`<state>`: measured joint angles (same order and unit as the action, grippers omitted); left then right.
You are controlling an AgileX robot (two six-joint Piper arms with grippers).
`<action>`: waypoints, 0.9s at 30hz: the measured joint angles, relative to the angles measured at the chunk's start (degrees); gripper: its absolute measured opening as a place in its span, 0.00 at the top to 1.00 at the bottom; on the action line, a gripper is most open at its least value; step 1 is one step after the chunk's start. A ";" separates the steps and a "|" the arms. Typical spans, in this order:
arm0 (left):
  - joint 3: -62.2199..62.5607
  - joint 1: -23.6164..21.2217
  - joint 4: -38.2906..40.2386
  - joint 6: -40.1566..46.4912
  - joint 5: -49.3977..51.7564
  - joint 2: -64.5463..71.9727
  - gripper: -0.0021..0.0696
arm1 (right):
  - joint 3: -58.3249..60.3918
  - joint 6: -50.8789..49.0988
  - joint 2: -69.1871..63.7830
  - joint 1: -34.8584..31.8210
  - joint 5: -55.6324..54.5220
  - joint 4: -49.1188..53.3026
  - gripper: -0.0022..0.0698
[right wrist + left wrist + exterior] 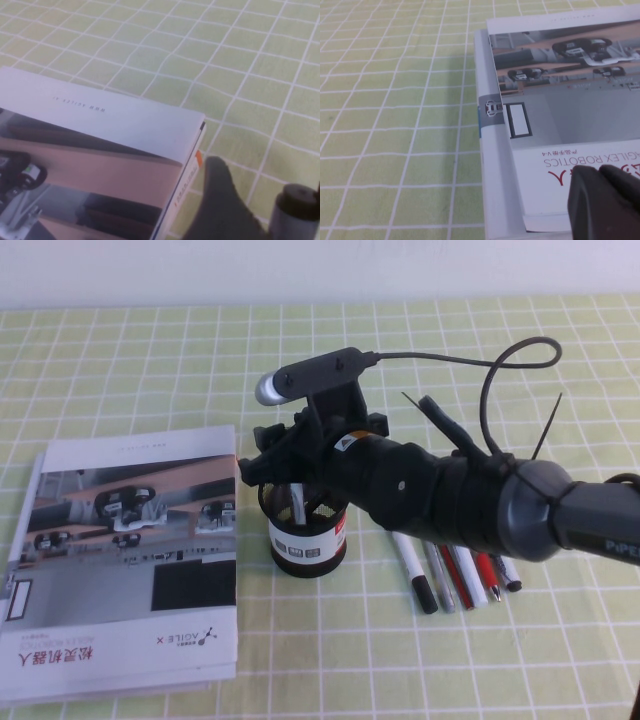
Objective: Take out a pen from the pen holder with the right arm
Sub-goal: 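Take a marker out of the pen holder and lay it on the table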
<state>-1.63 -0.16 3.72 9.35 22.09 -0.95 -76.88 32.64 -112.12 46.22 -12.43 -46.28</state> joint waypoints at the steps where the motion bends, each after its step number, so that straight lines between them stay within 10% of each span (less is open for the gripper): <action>1: 0.00 0.00 0.00 0.00 0.00 0.00 0.98 | -0.38 0.00 -0.38 0.00 0.11 0.00 0.49; 27: 0.00 0.00 0.00 0.00 0.00 0.00 0.98 | -1.51 3.04 -1.87 0.00 0.91 -1.09 0.83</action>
<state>-1.63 -0.16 3.72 9.35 22.09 -0.95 -78.39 35.67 -113.98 46.22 -11.51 -47.37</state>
